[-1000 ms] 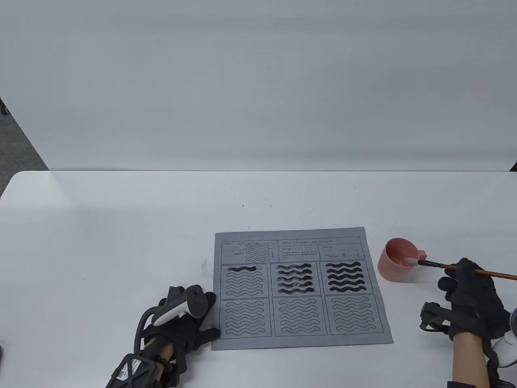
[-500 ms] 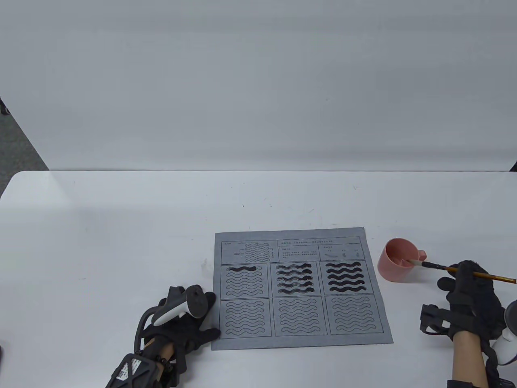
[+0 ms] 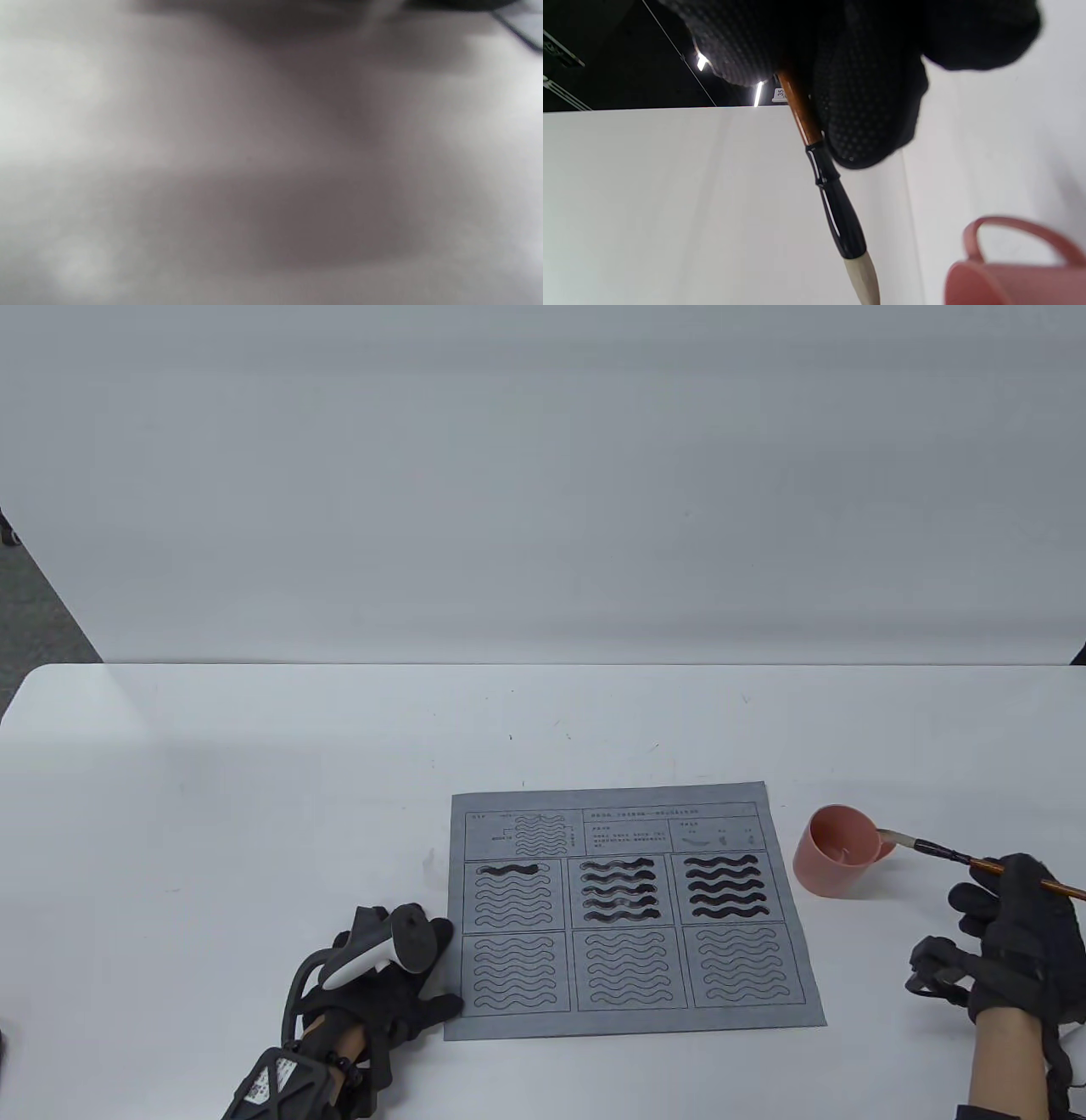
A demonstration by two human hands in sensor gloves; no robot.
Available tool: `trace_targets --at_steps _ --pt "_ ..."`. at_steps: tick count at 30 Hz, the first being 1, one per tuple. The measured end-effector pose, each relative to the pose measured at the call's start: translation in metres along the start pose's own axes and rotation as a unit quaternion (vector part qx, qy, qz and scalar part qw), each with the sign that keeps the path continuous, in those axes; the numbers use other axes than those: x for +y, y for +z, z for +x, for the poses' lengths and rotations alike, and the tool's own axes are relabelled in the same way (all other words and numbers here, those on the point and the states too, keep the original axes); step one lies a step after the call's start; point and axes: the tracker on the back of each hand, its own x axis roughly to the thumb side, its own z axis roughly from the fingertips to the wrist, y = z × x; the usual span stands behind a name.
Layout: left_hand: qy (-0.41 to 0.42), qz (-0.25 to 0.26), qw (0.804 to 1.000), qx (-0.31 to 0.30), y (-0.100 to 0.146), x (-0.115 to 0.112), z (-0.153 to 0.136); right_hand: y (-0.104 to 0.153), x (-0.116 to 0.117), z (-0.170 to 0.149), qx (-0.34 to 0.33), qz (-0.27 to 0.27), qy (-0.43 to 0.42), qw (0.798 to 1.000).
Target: Trace patterns on water writing practice cloth with Chinese brush
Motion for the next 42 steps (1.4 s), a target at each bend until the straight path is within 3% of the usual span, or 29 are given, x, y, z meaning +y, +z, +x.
trace_targets --at_steps 4,12,21,27,32,36,42 --pt "0.001 0.000 1.000 0.000 0.000 0.000 0.000 0.007 0.017 0.003 -0.026 0.049 -0.027 0.998" --pt "0.004 -0.005 1.000 -0.002 0.000 0.000 0.000 0.038 0.061 0.021 -0.116 0.156 0.062 0.979" --pt "0.028 -0.024 0.999 -0.019 -0.003 0.000 -0.004 0.095 0.107 0.017 -0.126 0.269 0.074 0.952" --pt "0.018 -0.026 0.999 -0.013 -0.003 0.003 -0.003 0.153 0.166 0.021 -0.169 0.376 0.110 0.904" --pt "0.025 -0.027 0.999 -0.016 -0.004 0.003 -0.003 0.197 0.212 0.029 -0.215 0.371 0.157 0.890" --pt "0.009 -0.026 1.000 -0.008 -0.004 0.004 -0.002 0.218 0.240 0.029 -0.263 0.355 0.211 0.872" --pt "0.002 -0.022 1.000 -0.006 -0.004 0.004 -0.001 0.253 0.272 -0.001 -0.290 0.317 0.214 0.877"
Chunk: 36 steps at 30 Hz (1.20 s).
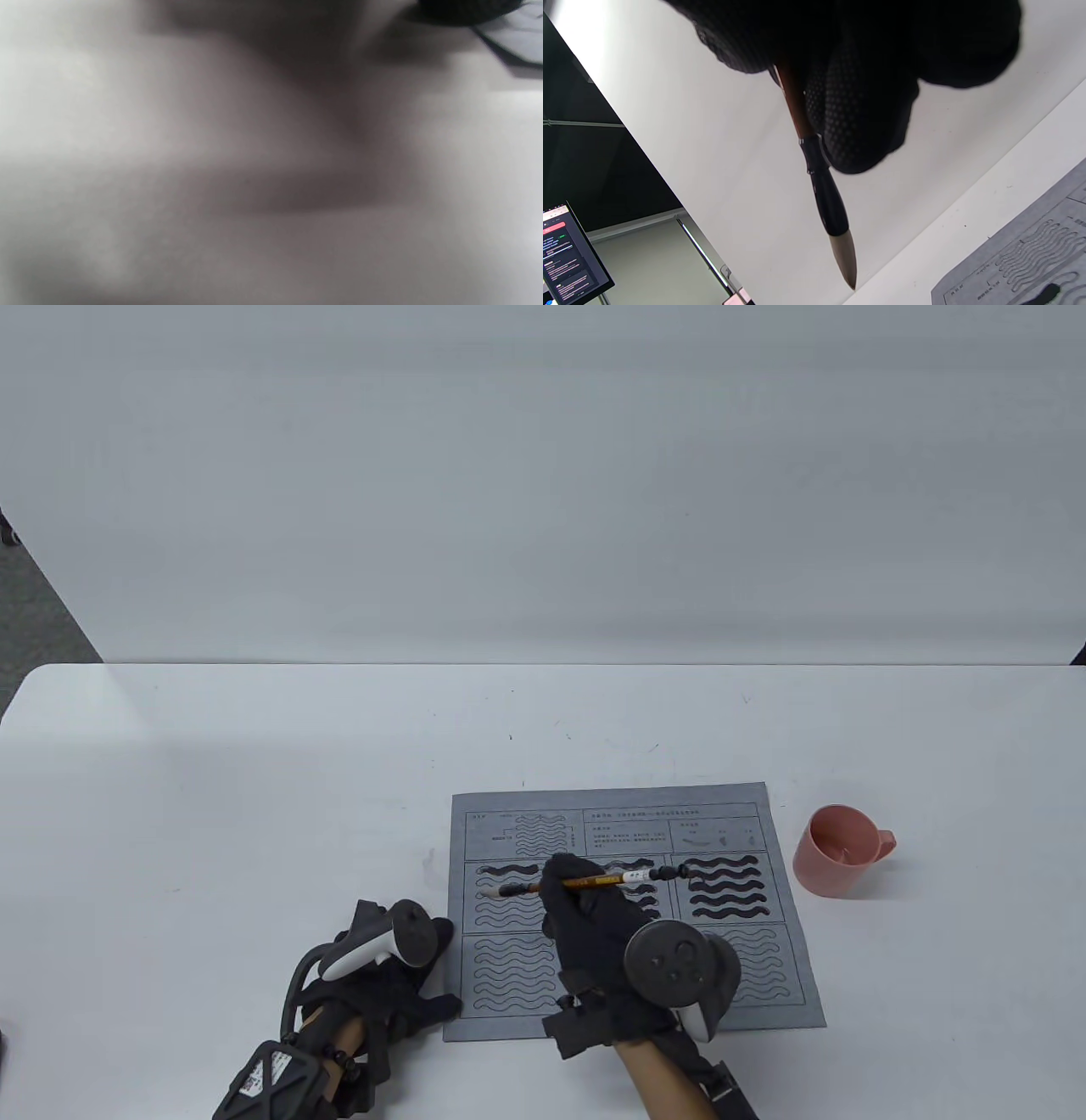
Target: Trace patterns on water writing practice cloth with Chinese brush
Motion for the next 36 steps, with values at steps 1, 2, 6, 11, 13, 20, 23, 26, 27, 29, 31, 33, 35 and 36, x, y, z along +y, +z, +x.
trace_targets --at_steps 1,2,6,11,13,20,23,26,27,29,31,33,35,36 --pt "0.000 0.000 1.000 0.000 0.000 0.000 0.000 0.002 0.006 -0.003 -0.008 0.020 0.014 1.000" --pt "0.001 -0.003 1.000 -0.001 0.000 0.000 0.000 0.003 0.006 -0.006 -0.022 0.041 0.024 0.999" --pt "0.005 -0.011 1.000 -0.005 -0.001 0.000 0.000 0.004 -0.002 -0.021 -0.018 0.061 -0.032 0.997" --pt "0.034 -0.013 0.999 -0.026 -0.001 0.002 -0.004 0.007 -0.003 -0.044 0.042 0.049 -0.071 0.995" --pt "0.049 -0.006 0.998 -0.035 0.001 0.004 -0.005 0.006 -0.002 -0.047 0.046 0.051 -0.058 0.996" --pt "0.020 0.013 0.999 -0.022 -0.001 0.001 0.004 0.010 0.022 -0.040 0.006 0.098 0.011 0.995" --pt "-0.006 0.012 1.000 -0.012 -0.002 -0.001 0.005 0.012 0.027 -0.037 -0.011 0.110 0.034 0.993" --pt "0.005 0.006 1.000 -0.012 -0.002 0.000 0.004 0.012 0.029 -0.038 -0.006 0.121 0.033 0.992" --pt "0.004 0.003 1.000 -0.011 -0.002 -0.001 0.004 0.012 0.029 -0.039 -0.003 0.123 0.033 0.992" --pt "0.004 0.001 1.000 -0.010 -0.003 -0.001 0.004 0.012 0.029 -0.040 0.000 0.121 0.033 0.992" --pt "0.003 0.002 1.000 -0.009 -0.002 -0.001 0.004 0.012 0.029 -0.042 0.006 0.124 0.031 0.992" --pt "0.004 0.002 1.000 -0.008 -0.001 -0.001 0.004 0.012 0.029 -0.043 0.011 0.122 0.026 0.992" --pt "0.004 0.002 1.000 -0.008 -0.001 -0.001 0.004 0.013 0.029 -0.043 0.014 0.126 0.024 0.992" --pt "0.004 0.002 1.000 -0.008 -0.001 -0.001 0.004 0.013 0.029 -0.043 0.014 0.126 0.026 0.992"
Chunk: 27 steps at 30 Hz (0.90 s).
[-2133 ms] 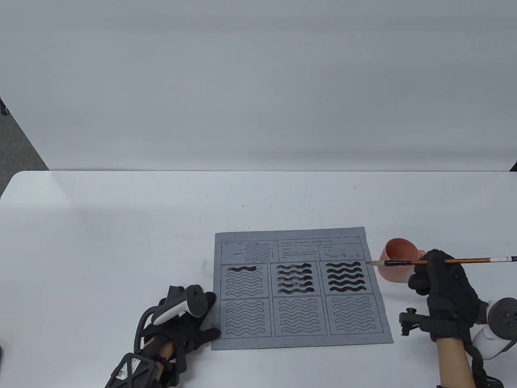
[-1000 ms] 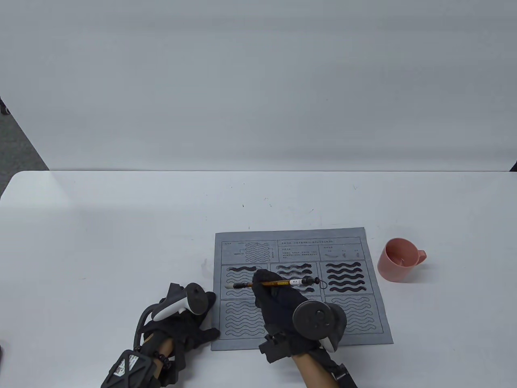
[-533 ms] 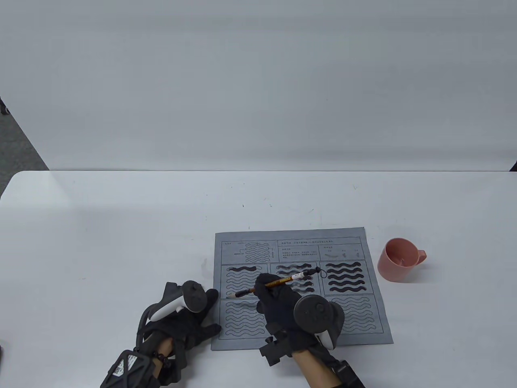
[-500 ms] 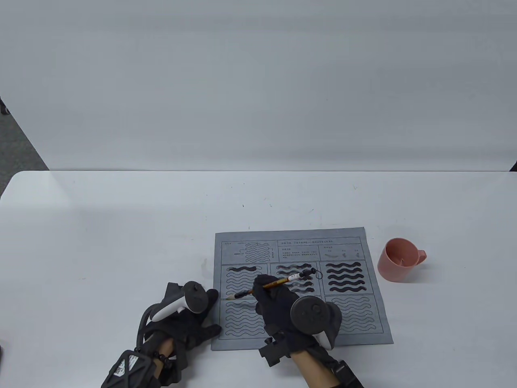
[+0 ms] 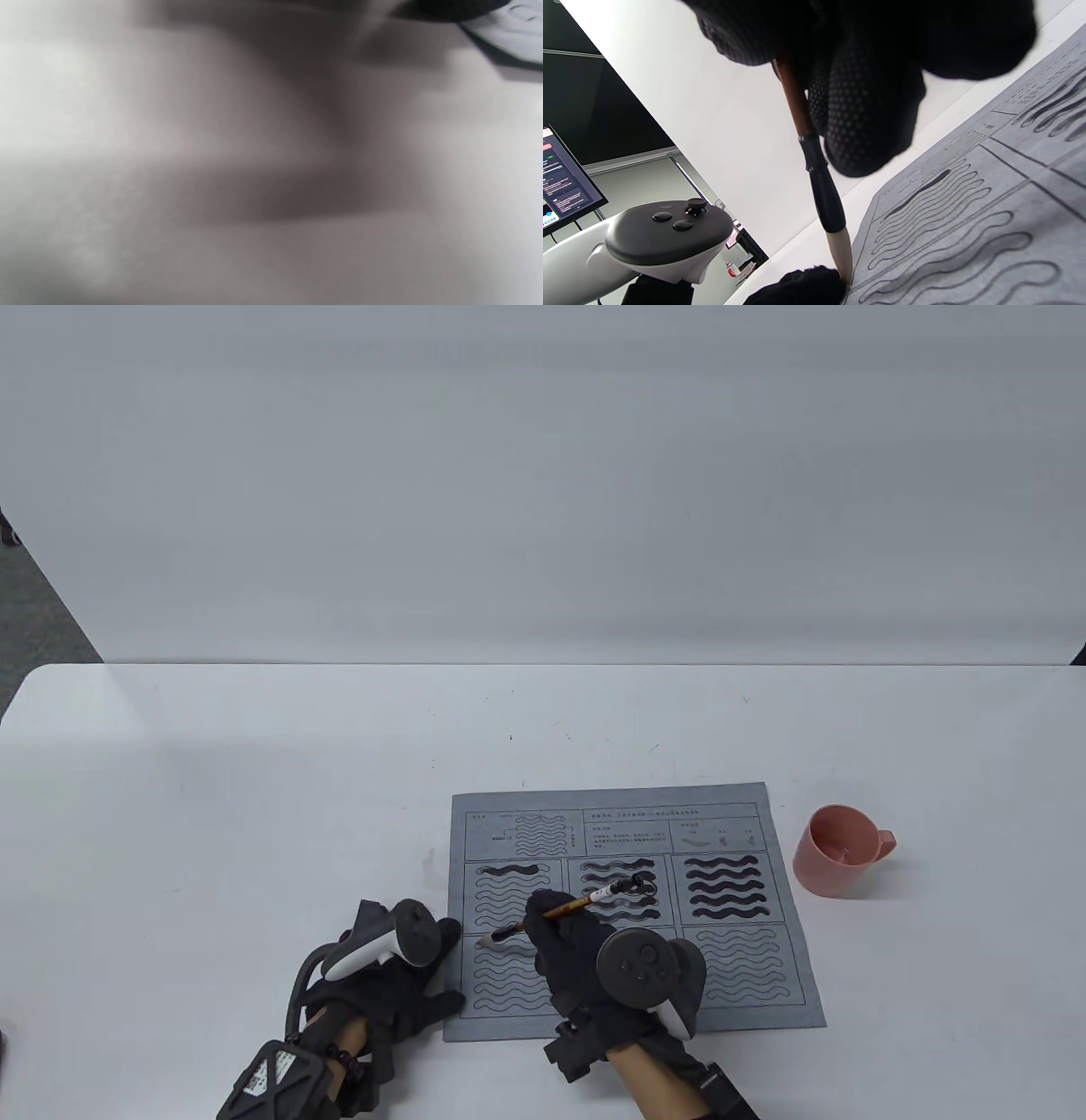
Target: Trace patterns on water writing practice cloth with Chinese brush
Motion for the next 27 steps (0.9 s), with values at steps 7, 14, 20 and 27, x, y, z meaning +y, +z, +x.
trace_targets --at_steps 7,14,20,27 --pt "-0.001 0.000 1.000 0.001 0.0006 0.0003 0.0001 -0.0001 0.0026 -0.0002 0.002 0.006 0.006 1.000" --pt "-0.001 0.001 1.000 0.002 0.0010 0.0003 0.0001 0.0003 0.0026 -0.0004 0.006 0.007 0.007 1.000" --pt "-0.002 0.000 1.000 0.002 0.0009 0.0004 0.0003 0.0006 0.0023 -0.0023 0.016 0.003 -0.001 1.000" --pt "-0.003 0.000 1.000 0.003 0.0011 0.0004 0.0004 0.0009 0.0028 -0.0026 0.020 0.006 -0.002 1.000"
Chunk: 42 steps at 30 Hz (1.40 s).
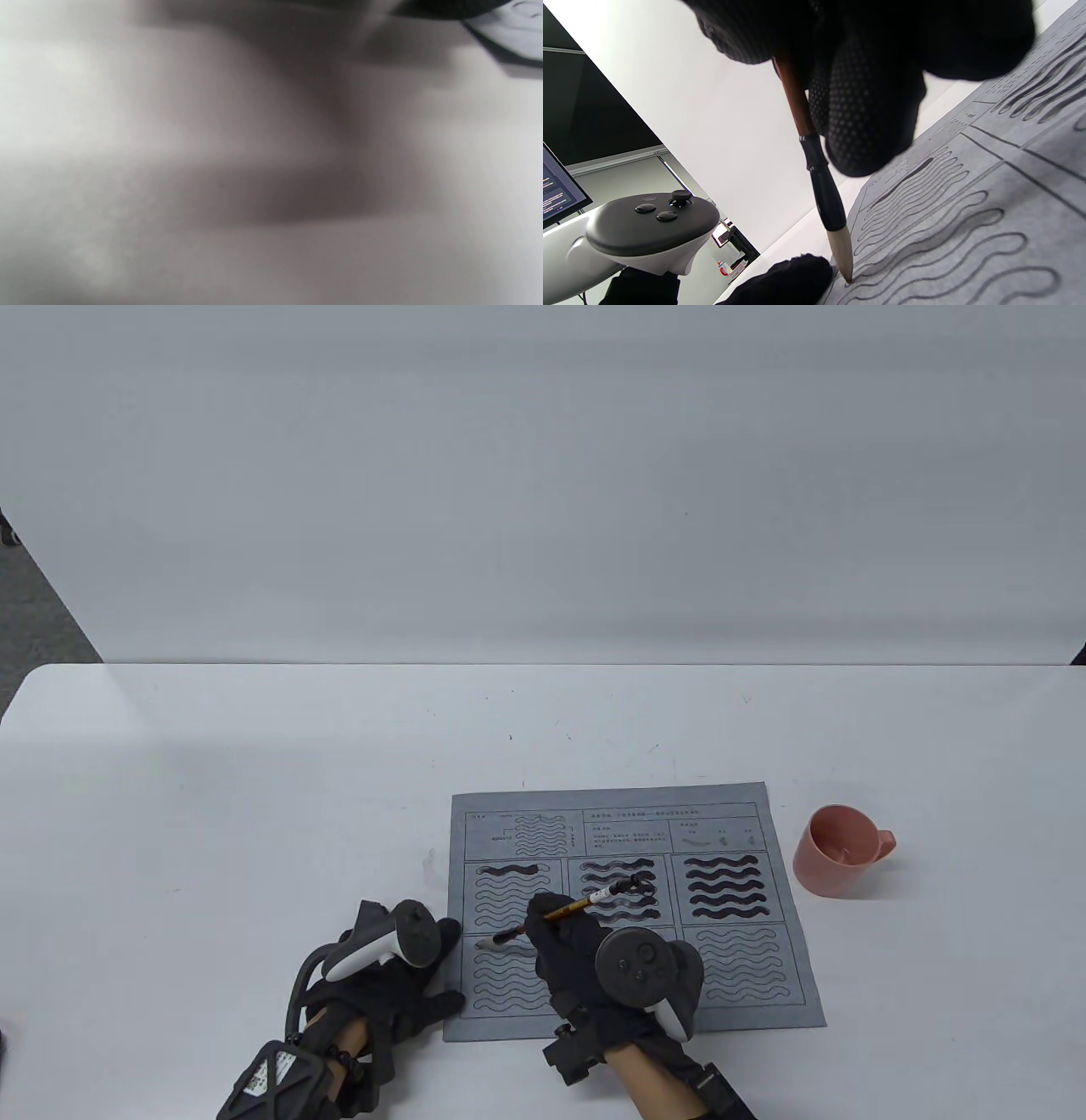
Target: Trace patterns on water writing practice cloth with Chinese brush
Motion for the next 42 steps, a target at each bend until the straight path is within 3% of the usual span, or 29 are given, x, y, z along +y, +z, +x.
trace_targets --at_steps 42 --pt "0.001 0.000 1.000 0.000 -0.0002 -0.0004 0.0000 0.0008 -0.0056 -0.0073 0.009 -0.005 0.024 1.000"
